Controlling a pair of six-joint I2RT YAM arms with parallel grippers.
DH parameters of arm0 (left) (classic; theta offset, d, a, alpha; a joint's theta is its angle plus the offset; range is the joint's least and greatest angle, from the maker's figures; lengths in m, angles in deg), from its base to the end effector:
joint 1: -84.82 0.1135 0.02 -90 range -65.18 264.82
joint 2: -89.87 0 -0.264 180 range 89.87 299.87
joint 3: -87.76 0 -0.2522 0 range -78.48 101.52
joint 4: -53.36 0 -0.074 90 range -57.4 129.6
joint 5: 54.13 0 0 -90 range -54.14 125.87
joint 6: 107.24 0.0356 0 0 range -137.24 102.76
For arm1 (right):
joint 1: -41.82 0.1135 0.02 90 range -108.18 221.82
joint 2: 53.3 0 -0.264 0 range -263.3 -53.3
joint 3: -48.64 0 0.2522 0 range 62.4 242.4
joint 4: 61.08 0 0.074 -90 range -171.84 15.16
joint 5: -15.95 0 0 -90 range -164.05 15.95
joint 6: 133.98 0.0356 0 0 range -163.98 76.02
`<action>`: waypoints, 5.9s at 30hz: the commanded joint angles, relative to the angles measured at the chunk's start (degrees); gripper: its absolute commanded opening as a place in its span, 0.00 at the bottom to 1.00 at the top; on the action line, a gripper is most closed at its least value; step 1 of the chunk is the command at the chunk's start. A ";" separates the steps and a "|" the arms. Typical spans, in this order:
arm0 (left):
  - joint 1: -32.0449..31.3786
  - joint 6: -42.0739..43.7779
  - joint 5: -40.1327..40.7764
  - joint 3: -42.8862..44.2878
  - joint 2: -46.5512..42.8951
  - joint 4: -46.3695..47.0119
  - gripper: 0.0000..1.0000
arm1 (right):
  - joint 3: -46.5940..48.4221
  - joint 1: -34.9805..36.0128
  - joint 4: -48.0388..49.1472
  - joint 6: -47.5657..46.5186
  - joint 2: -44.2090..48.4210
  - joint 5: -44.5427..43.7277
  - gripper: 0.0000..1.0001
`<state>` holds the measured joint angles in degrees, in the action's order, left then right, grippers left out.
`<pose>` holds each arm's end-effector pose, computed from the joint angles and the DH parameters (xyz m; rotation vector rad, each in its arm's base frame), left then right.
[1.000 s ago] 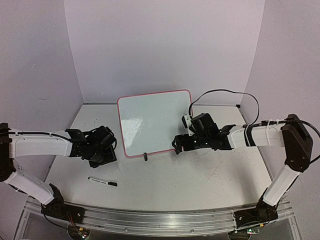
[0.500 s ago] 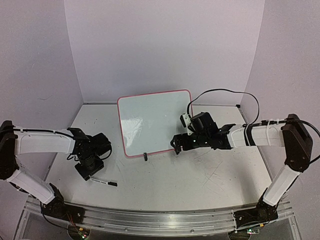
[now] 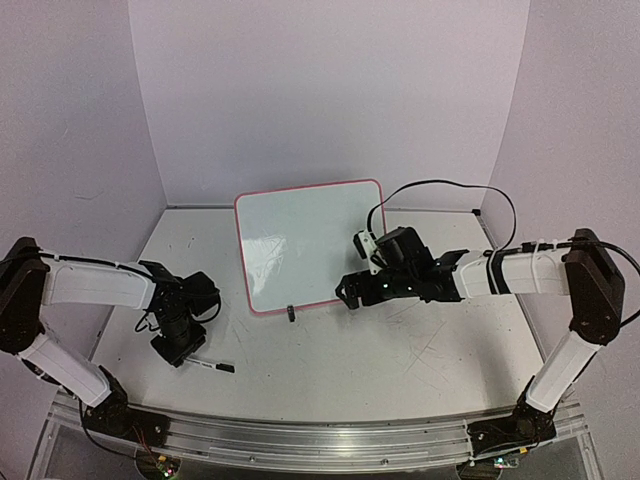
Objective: Write a sentence on the whiteboard
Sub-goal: Pick up the whiteboard marker from the corner of the board, then pass from the left arm to the right, then pass from the right arm to the left, then pass from the left arm to the right
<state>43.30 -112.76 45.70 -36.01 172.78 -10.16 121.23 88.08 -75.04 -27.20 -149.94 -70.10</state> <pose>0.1630 -0.1362 0.1532 -1.3532 2.6568 0.0987 0.2521 0.2669 0.2055 -0.6277 2.2326 0.6593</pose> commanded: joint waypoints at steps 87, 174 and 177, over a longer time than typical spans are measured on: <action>-3.85 72.73 -57.46 7.13 -7.26 71.02 0.97 | -5.08 1.33 35.01 18.60 13.88 30.19 0.00; -3.98 105.88 -61.12 22.47 2.78 28.00 0.00 | 14.71 -2.66 -8.91 -8.61 2.77 59.18 0.21; -3.95 106.06 -61.16 22.61 2.87 27.84 0.00 | 14.78 -2.64 -9.52 -9.15 2.69 59.36 0.27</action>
<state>39.26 -8.01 -15.02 -16.57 175.46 18.51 135.37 85.15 -84.53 -34.90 -147.80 -11.46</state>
